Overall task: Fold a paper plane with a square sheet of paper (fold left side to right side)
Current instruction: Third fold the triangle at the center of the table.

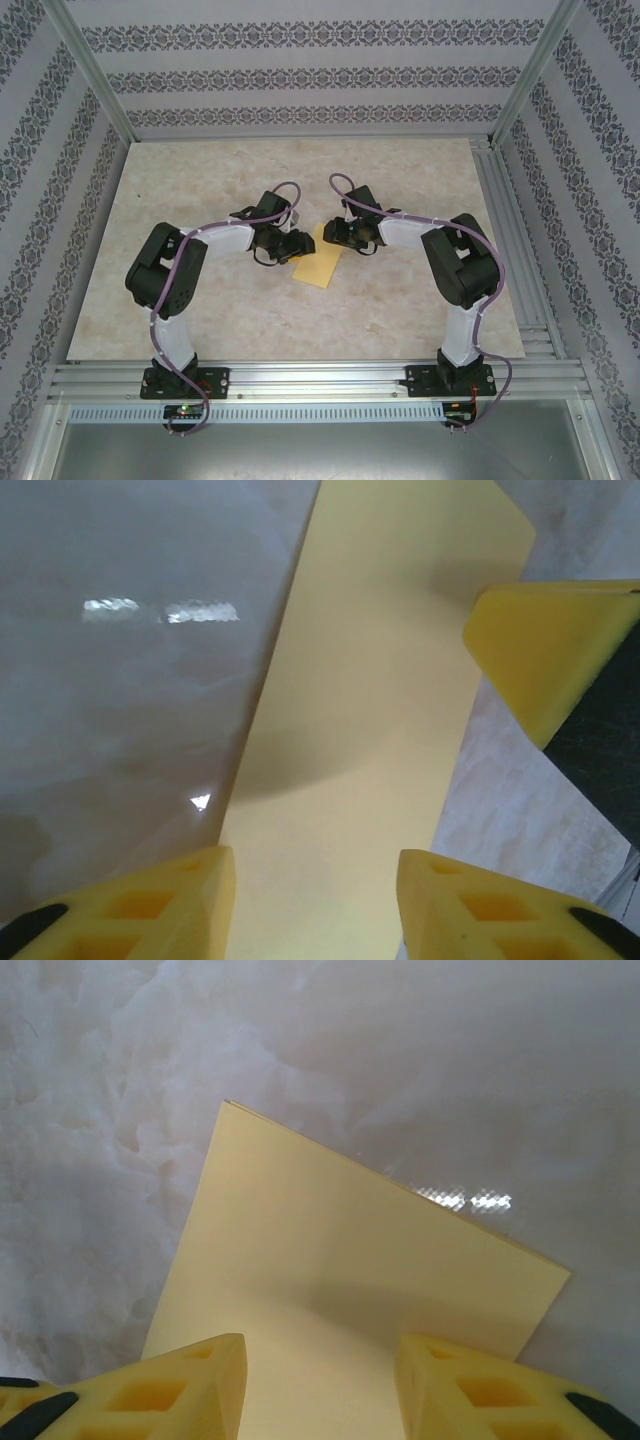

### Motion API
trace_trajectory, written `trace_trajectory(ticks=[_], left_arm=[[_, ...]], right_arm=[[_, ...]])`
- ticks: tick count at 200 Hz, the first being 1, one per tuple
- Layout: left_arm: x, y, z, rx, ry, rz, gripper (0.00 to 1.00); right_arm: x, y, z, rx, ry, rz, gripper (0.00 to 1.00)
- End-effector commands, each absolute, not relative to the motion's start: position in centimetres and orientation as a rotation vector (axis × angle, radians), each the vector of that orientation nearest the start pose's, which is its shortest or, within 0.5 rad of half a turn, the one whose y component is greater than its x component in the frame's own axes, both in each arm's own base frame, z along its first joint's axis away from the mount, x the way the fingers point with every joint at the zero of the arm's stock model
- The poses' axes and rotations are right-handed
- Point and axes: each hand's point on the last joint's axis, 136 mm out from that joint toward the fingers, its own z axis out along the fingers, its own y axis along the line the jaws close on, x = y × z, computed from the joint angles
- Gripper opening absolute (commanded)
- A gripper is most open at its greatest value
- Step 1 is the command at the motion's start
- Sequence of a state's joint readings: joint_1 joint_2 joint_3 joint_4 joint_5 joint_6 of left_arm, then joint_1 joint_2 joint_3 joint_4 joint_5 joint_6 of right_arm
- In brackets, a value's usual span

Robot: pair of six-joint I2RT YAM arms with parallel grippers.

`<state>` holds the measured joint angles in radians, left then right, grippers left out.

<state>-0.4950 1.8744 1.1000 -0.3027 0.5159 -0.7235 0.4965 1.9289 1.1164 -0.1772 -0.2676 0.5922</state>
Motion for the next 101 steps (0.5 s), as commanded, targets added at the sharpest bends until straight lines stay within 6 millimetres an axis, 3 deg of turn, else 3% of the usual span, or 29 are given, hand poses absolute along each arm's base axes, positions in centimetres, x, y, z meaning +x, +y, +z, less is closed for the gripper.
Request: trace_trajectory(ticks=[1, 101], left_arm=[[33.1, -28.6, 3.9, -0.082, 2.856, -1.057, 0.45], [33.4, -26.8, 5.2, -0.06, 2.854, -0.884, 0.47]], right_arm=[[37.3, 25.5, 0.7, 0.016, 2.729, 0.726, 0.44], [37.2, 25.6, 0.5, 0.011, 2.734, 0.729, 0.44]])
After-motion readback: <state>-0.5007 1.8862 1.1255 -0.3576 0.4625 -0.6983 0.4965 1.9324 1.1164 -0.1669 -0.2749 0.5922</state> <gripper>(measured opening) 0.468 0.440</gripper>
